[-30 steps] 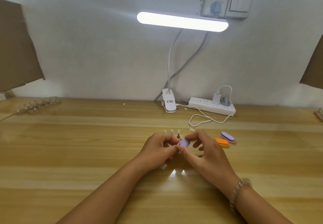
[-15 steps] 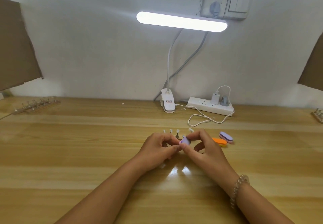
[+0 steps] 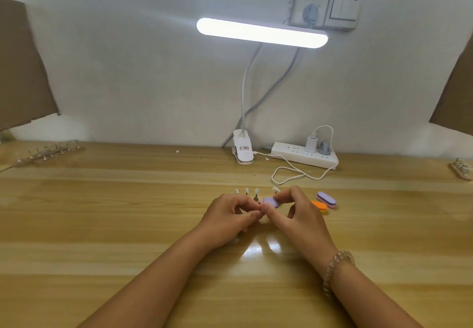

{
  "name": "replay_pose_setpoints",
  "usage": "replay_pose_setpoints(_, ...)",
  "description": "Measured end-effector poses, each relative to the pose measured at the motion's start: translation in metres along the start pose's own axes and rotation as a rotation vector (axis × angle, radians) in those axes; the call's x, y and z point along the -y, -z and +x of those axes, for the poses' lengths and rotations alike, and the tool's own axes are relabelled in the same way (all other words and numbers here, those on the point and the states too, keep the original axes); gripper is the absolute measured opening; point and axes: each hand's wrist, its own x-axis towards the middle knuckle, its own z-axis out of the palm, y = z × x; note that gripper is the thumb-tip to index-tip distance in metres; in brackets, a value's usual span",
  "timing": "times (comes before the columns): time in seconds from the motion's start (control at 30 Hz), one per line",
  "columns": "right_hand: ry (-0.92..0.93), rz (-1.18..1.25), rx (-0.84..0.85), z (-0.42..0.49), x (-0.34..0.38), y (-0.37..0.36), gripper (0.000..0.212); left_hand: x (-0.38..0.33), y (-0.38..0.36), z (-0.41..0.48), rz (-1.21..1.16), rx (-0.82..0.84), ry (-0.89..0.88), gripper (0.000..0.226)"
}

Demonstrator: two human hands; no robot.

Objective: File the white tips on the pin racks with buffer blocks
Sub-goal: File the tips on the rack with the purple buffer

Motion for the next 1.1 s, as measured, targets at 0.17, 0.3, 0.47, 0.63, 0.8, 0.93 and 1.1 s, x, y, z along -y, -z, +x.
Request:
replay_pose_setpoints(0.17, 0.111, -0.042, 0.049, -0.005, -0.001, -0.001, 0.027, 0.000, 0.001, 0.000, -0.016, 0.025, -0.017, 0.011)
replay_pose_setpoints(0.3, -0.017, 0.019, -0.123, 0.005, -0.004, 0.005, 0.023, -0.001, -0.001, 0.000, -0.046, 0.007, -0.025, 0.009)
replay_pose_setpoints(0.47, 0.094, 0.115, -0.037, -0.007, 0.003, 0.002, 0.022, -0.005, 0.001, -0.002, -0.042, 0.038, -0.041, 0.019)
replay_pose_setpoints(0.63, 0.110, -0.029, -0.036, -0.005, 0.008, -0.005, 0.021, -0.008, 0.002, -0.003, 0.038, 0.042, -0.067, 0.020)
replay_pose_setpoints(0.8, 0.190, -0.042, 0.030, -0.011, 0.007, -0.001, 0.025, -0.008, 0.002, -0.003, 0.033, 0.054, -0.058, 0.030)
replay_pose_setpoints(0.93, 0.127, -0.026, -0.025, -0.006, 0.005, -0.001, 0.023, -0.008, 0.001, -0.003, 0.053, 0.042, -0.063, 0.028)
replay_pose_setpoints(1.1, 0.162, -0.080, -0.001, -0.011, 0.004, -0.002, 0.031, -0.007, 0.002, -0.003, 0.035, 0.028, -0.058, 0.025)
